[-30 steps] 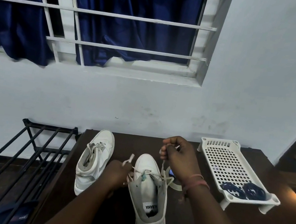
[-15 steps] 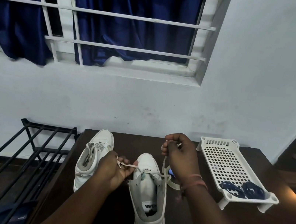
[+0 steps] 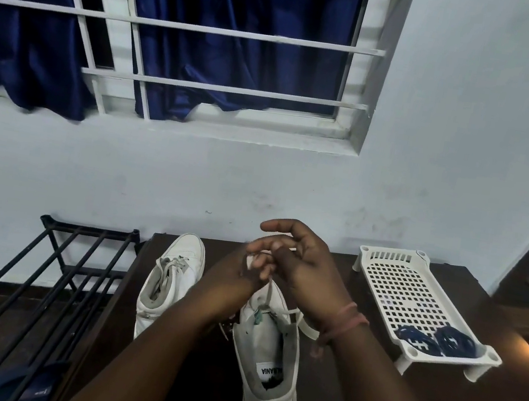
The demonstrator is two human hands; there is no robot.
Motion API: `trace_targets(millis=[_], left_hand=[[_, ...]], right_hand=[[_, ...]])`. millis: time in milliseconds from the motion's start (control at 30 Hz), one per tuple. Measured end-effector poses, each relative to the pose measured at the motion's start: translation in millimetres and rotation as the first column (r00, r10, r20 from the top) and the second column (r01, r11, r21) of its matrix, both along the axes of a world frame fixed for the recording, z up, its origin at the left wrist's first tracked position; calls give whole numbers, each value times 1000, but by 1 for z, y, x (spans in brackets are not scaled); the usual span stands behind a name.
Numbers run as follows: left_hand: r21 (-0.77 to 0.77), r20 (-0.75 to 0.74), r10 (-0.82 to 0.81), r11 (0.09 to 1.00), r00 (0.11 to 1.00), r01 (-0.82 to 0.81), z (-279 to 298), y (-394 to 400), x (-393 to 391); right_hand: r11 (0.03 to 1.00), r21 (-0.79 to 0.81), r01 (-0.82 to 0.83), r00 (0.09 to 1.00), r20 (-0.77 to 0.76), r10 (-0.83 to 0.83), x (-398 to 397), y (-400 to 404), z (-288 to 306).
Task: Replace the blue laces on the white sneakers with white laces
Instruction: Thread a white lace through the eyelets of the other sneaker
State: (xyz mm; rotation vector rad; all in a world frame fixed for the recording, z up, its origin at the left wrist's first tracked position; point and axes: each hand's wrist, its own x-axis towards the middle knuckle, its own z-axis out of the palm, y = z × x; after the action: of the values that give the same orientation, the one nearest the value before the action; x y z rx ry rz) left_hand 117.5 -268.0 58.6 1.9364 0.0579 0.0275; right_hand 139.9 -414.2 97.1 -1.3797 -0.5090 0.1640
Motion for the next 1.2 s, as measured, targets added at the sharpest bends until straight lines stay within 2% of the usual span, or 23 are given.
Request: trace_targets(millis=[67, 133, 200, 233, 300, 333, 367, 400, 433, 467, 500, 533, 633, 700, 800, 833, 900, 933, 967, 1000, 1067, 1133, 1200], left_hand=[[-196, 163, -165, 961, 973, 196, 9, -4, -6], [-279, 192, -189, 930, 963, 238, 13, -6, -7], [-295, 136, -117, 943, 984, 153, 6, -2, -4], [-237, 107, -31, 970, 994, 56, 3, 1, -2], [-93, 156, 156, 985, 975, -142, 3, 6, 2], [-75, 204, 217, 976, 955, -206, 5, 9, 2], [-107, 231, 265, 963, 936, -246, 6, 11, 2], [-154, 227, 313, 947, 922, -283, 9, 13, 1], [-200, 214, 362, 926, 907, -322, 9, 15, 1], [-241, 198, 399, 905, 895, -350, 9, 18, 1], [-289, 184, 425, 885, 886, -364, 7, 22, 2], [-345, 177, 449, 862, 876, -372, 9, 24, 1], [-495, 171, 507, 785, 845, -372, 14, 31, 2], [-552, 136, 488, 760, 862, -343, 18, 32, 0], [-572, 75, 405, 766, 911, -294, 18, 27, -3], [-532, 69, 397, 790, 915, -303, 16, 24, -4], [-431, 94, 432, 830, 897, -354, 14, 19, -4], [-384, 115, 455, 840, 883, -383, 12, 17, -3], [-350, 126, 464, 848, 877, -398, 10, 15, -2], [-333, 131, 457, 856, 880, -395, 8, 15, -1], [-325, 85, 393, 880, 915, -348, 2, 14, 2], [-166, 40, 324, 935, 945, -313, -6, 14, 5], [-13, -13, 300, 954, 954, -301, -10, 9, 5]], right_hand=[[999, -41, 14, 1000, 20, -13, 0, -2, 0], [996, -53, 70, 998, 4, -70, 2, -6, -2], [982, -97, 159, 987, 10, -159, 5, -10, -6], [973, -131, 192, 981, 18, -191, 6, -11, -8], [953, -213, 216, 975, -3, -222, 8, -14, -13], [928, -301, 218, 972, -24, -235, 12, -15, -19], [863, -459, 211, 967, -31, -253, 16, -18, -29], [727, -661, 185, 966, -14, -258, 21, -22, -40], [545, -824, 152, 967, 10, -255, 28, -27, -55], [384, -914, 127, 964, 23, -264, 33, -31, -70], [302, -948, 98, 961, 11, -277, 37, -34, -83], [284, -957, 60, 957, -26, -288, 42, -37, -96], [316, -947, -65, 948, -157, -278, 52, -40, -111], [450, -889, -87, 904, -261, -340, 50, -37, -107], [533, -846, -25, 896, -255, -362, 42, -27, -92], [638, -770, -13, 911, -272, -309, 40, -22, -86], [921, -386, -47, 938, -335, -92, 31, -8, -65], [978, -199, -64, 940, -342, -8, 28, -3, -57], [993, -110, -39, 946, -325, 2, 28, 0, -53], [991, -134, 26, 959, -278, -63, 28, 1, -51], [907, -380, 180, 962, -125, -244, 29, -2, -55], [730, -652, 207, 962, 0, -273, 27, -11, -61], [483, -857, 181, 972, 82, -220, 20, -16, -65]])
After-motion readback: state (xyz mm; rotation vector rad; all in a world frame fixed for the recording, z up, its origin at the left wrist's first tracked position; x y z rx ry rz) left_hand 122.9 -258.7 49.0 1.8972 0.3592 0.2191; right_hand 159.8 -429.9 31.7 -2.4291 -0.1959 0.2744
